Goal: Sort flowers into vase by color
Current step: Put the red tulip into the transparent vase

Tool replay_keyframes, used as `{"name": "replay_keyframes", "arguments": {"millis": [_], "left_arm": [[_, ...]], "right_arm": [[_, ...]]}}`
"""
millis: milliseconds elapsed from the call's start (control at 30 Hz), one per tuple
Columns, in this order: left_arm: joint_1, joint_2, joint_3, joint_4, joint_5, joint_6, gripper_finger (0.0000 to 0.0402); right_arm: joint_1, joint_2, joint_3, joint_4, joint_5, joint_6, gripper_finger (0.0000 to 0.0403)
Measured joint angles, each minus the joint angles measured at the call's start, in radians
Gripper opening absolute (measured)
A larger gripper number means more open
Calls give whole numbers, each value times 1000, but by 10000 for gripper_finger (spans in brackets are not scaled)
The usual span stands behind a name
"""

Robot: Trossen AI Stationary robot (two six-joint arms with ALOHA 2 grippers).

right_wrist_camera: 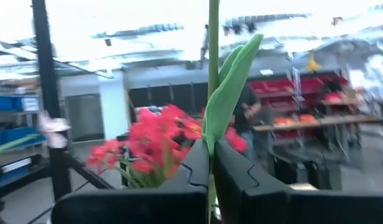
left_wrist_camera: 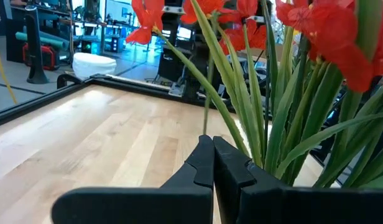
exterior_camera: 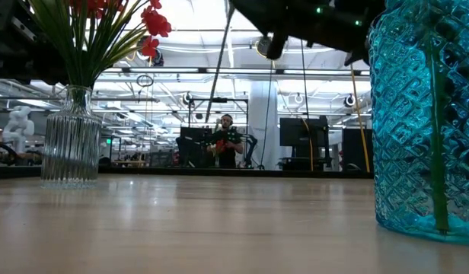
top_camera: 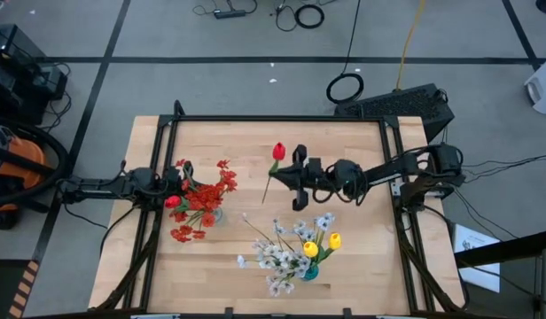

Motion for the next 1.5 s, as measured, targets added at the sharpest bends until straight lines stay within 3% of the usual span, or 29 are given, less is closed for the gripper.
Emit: {"name": "replay_keyframes", "arguments": {"millis": [200,467,767,1267,1500], "left_arm": [[0,0,0,0,0,0,0],[0,0,0,0,0,0,0],[0,0,0,0,0,0,0],[0,0,0,0,0,0,0],[0,0,0,0,0,0,0]], "right_arm": [[24,55,74,12,-27,-77,0],[24,109,150,17,-147,-91,0],[33,140,213,7,-154,-153,0],[101,369,572,-78,-169,-212,0],[107,444,680,-87,-159,-218,0]]}}
